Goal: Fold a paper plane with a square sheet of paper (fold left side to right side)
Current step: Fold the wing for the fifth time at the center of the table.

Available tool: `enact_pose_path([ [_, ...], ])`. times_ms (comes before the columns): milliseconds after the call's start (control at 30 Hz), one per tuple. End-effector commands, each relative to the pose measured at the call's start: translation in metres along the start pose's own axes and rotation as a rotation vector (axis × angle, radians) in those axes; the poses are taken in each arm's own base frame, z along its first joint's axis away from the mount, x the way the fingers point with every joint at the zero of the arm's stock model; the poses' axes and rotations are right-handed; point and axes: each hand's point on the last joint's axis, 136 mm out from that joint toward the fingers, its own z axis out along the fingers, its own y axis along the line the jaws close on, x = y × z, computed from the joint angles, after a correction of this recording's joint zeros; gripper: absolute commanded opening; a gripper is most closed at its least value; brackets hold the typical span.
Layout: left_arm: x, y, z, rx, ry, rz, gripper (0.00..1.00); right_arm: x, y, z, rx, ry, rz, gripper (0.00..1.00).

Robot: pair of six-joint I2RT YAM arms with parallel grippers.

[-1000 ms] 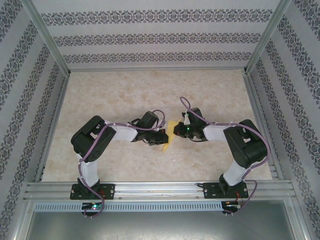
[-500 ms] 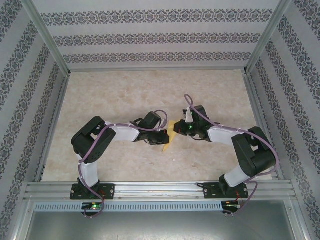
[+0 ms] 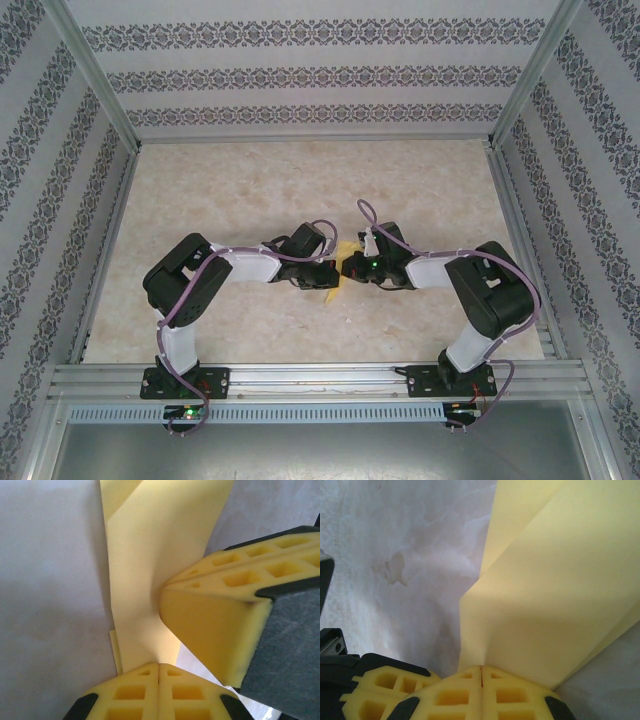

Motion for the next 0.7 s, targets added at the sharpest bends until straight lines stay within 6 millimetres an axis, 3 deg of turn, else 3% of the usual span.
enact_pose_path([
  [0, 0.039, 0.063, 0.005, -0.249, 0.102, -0.052, 0.0, -0.006, -0.015, 0.002, 0.054, -0.014, -0.002, 0.0],
  [667, 0.043, 0.07, 0.005, -0.273, 0.117, -0.051, 0.0, -0.046, -0.052, -0.016, 0.162, -0.056, 0.009, 0.0],
])
